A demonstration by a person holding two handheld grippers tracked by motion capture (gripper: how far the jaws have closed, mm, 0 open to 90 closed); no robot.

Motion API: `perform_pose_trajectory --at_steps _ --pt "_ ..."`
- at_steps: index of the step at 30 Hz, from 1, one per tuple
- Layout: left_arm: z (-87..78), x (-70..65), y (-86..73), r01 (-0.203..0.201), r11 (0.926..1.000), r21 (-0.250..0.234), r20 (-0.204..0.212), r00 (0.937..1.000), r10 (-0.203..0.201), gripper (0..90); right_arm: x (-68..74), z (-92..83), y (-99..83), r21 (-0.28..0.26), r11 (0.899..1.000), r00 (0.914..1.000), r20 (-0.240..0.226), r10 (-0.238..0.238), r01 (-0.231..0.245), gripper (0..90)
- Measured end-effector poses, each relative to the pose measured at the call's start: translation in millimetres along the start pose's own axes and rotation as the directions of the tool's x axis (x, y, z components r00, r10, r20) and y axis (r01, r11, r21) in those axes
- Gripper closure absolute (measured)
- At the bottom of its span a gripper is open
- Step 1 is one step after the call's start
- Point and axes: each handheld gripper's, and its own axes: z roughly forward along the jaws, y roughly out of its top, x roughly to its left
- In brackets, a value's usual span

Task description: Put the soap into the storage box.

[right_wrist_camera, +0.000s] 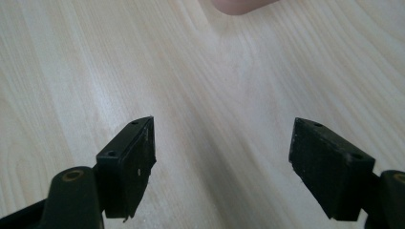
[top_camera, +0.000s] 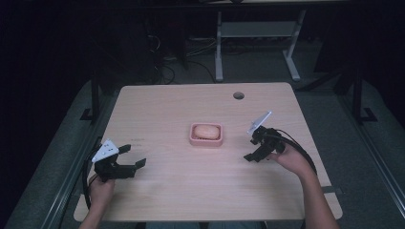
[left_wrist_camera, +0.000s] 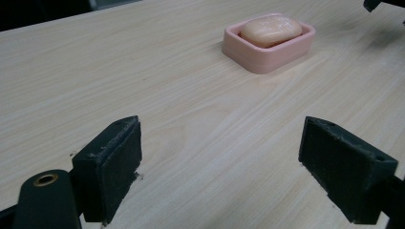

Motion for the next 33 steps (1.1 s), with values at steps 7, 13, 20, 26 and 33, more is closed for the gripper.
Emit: perform_pose_trajectory --at_steps 7,13,20,26,33 --pt "0.1 -0.5 0.0 0.001 1.0 0.0 0.001 1.0 -0.001 14.3 5.8 -0.7 -11.6 -0.005 1.0 1.0 0.004 0.003 -0.003 23.8" --pt "0.1 -0.7 -0.2 0.003 1.0 0.001 0.001 1.0 -0.003 14.3 11.6 0.4 -20.4 -0.005 1.0 0.9999 0.005 0.011 -0.011 23.7" --pt "0.4 -0.8 -0.2 -0.003 0.9999 0.01 0.005 1.0 0.003 14.3 19.1 -1.4 -32.7 -0.02 1.0 0.9997 0.016 0.019 -0.019 23.7" --pt "0.6 -1.4 -0.4 -0.004 0.9999 0.012 0.006 1.0 0.004 14.3 24.6 -0.2 -42.8 -0.028 0.999 0.9994 0.014 0.032 -0.031 23.7" --pt "1.1 -2.2 -0.7 -0.001 0.9999 0.013 0.008 1.0 0.0 14.3 32.4 0.8 -55.5 -0.04 0.998 0.9984 0.015 0.055 -0.055 23.7"
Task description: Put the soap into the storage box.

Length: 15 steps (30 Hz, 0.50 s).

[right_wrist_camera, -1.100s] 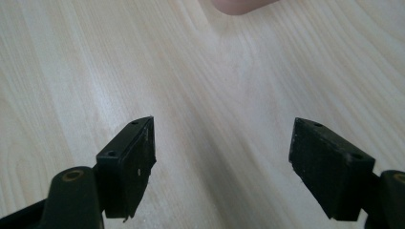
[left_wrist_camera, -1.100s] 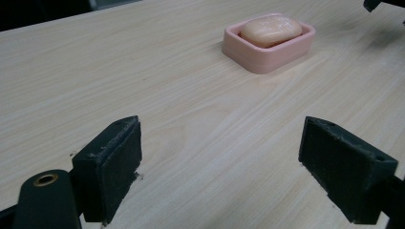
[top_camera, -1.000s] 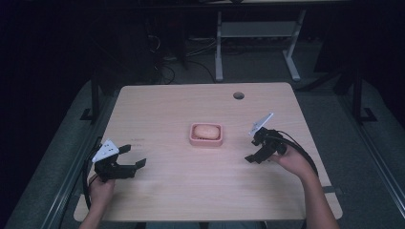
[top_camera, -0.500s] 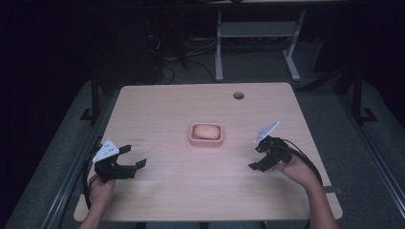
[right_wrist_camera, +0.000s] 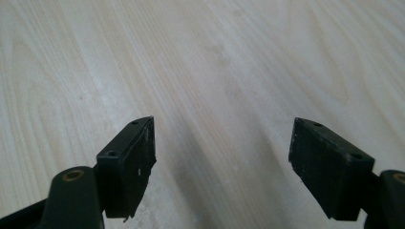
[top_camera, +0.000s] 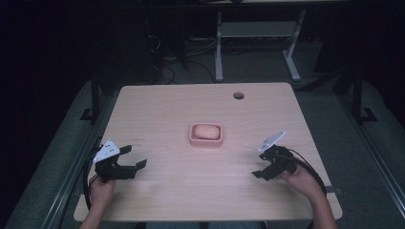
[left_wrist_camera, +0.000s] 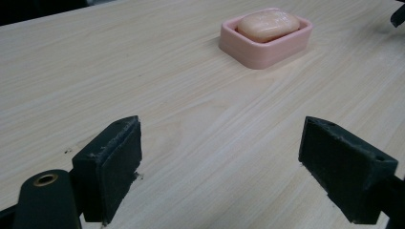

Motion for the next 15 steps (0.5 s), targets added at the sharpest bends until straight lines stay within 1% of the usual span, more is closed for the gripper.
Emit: perform_pose_trajectory --at_steps 2,4,5,6,7,12,15 --pt "0.1 -0.4 -0.1 0.002 1.0 0.004 0.0 1.0 -0.002 14.3 2.3 -0.5 -3.8 -0.006 1.0 1.0 0.0 0.005 -0.005 23.7" --pt "0.2 -0.9 -0.3 0.001 1.0 0.002 -0.002 1.0 -0.001 14.3 4.0 -1.3 -7.5 -0.024 1.0 1.0 0.004 0.006 -0.006 23.8" --pt "0.1 -1.1 -0.4 0.0 1.0 0.004 -0.005 1.0 0.0 14.3 5.7 -2.3 -9.0 -0.028 1.0 0.9999 0.002 0.014 -0.014 23.7" --pt "0.2 -1.5 -0.5 0.002 1.0 0.003 -0.004 1.0 -0.002 14.3 7.0 -3.5 -10.7 -0.032 0.999 0.9998 0.009 0.015 -0.015 23.8" --pt "0.2 -1.1 -0.3 -0.006 1.0 0.003 -0.002 1.0 0.006 14.3 8.4 -4.4 -12.4 -0.041 0.999 0.9997 0.011 0.02 -0.019 24.0" --pt "1.3 -3.2 -0.4 0.003 1.0 -0.001 0.003 1.0 -0.003 14.3 15.6 -7.6 -21.4 -0.06 0.998 0.9992 0.023 0.032 -0.03 24.0" --pt "1.4 -3.0 -0.2 -0.004 1.0 0.0 0.003 1.0 0.004 14.3 21.3 -10.0 -29.5 -0.098 0.994 0.9983 0.031 0.049 -0.045 24.0"
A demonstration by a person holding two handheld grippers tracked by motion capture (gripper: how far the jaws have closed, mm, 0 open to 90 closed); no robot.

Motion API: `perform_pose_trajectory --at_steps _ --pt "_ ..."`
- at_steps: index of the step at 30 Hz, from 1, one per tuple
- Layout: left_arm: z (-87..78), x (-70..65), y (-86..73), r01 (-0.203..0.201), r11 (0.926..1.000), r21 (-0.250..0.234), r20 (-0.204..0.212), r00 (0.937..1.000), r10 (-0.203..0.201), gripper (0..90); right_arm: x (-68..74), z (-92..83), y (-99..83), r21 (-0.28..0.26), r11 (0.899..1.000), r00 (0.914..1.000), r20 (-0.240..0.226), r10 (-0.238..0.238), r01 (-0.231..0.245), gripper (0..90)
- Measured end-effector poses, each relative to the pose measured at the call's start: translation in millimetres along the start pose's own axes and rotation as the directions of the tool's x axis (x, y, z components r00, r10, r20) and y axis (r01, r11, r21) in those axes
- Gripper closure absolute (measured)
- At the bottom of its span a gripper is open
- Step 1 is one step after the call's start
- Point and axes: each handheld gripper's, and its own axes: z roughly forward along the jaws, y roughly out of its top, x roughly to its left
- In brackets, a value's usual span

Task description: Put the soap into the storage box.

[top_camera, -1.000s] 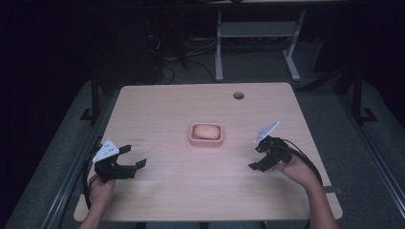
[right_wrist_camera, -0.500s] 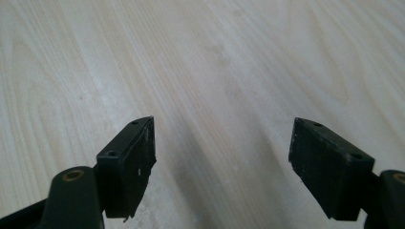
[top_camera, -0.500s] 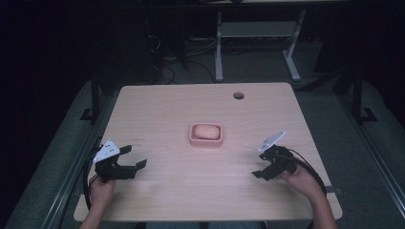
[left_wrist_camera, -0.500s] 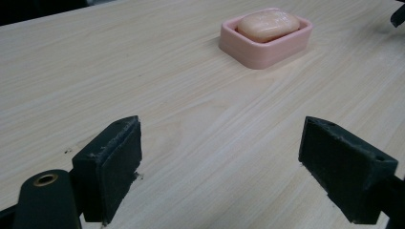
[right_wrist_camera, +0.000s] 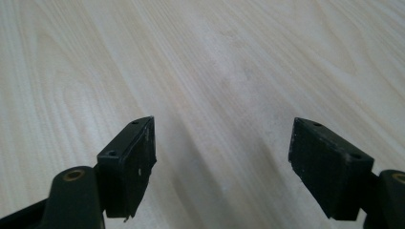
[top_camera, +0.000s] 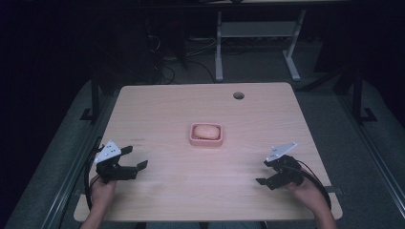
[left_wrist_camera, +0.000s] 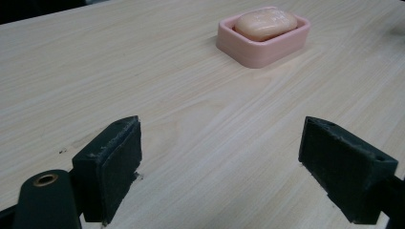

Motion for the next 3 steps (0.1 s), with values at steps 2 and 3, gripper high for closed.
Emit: perform_pose_trajectory --at_steps 2,3 --pt "0.3 -0.2 0.2 0.001 1.0 0.0 -0.001 1.0 -0.001 14.3 3.5 -2.4 -5.6 -0.015 1.0 0.9999 0.01 0.003 -0.003 24.0" --pt "0.3 -0.1 0.3 -0.001 1.0 0.001 -0.001 1.0 0.001 14.3 5.4 -3.9 -7.4 -0.015 1.0 0.9999 0.014 0.008 -0.007 24.0"
